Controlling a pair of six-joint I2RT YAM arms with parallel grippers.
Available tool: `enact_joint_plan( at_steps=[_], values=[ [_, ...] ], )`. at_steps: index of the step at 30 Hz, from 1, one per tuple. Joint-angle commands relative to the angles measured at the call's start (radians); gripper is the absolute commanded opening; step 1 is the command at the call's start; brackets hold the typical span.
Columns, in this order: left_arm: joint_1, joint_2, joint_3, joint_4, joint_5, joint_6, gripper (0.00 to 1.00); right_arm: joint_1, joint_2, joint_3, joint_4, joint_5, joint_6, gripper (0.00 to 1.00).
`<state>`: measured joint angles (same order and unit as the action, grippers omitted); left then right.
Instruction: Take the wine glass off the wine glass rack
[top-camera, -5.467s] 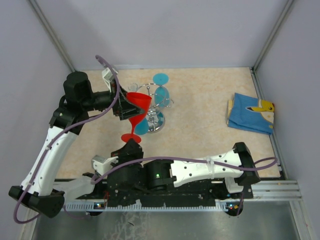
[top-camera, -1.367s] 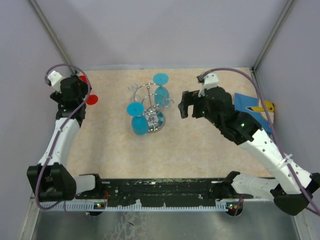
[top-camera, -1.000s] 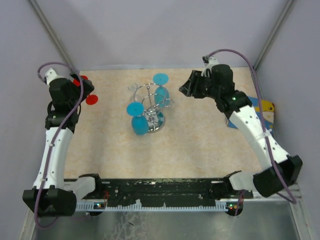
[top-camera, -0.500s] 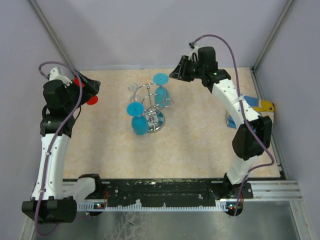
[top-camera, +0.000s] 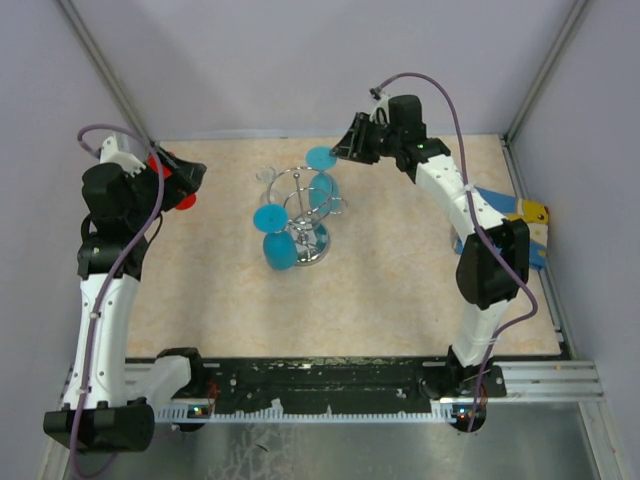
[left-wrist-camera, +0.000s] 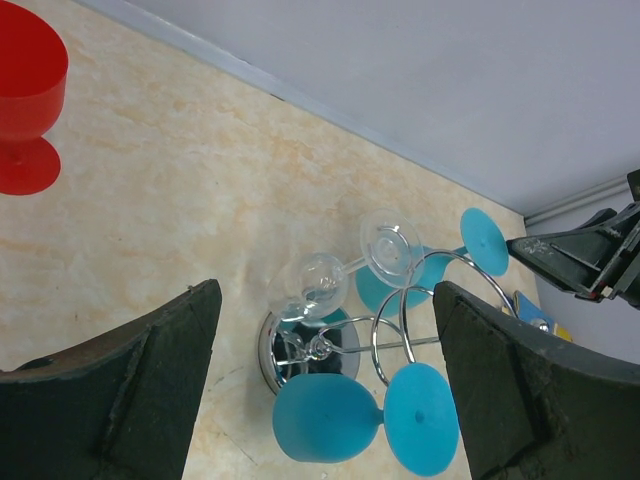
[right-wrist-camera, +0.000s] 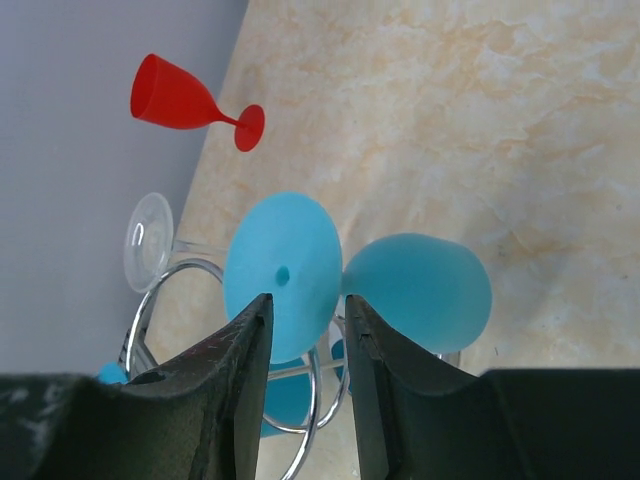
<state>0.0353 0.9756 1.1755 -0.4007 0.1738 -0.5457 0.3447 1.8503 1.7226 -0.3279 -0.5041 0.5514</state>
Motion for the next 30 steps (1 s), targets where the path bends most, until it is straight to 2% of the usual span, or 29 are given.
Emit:
enact_joint_plan(
  at_steps=[1,9,30],
  values=[
    [0.0,-0.017,0.004,0.011,0.022,-0.001,0.92,-0.004,-0.009,0.02,0.111,-0.077,0.029,0.35],
    [-0.001,-0.022,-0.004,0.012,0.011,0.008,0.92,-0.004,0.013,0.022,0.124,-0.119,0.036,0.33],
    [-0.001,-0.036,-0.024,0.025,0.015,0.011,0.92,-0.015,-0.004,-0.014,0.115,-0.046,0.006,0.35]
  ],
)
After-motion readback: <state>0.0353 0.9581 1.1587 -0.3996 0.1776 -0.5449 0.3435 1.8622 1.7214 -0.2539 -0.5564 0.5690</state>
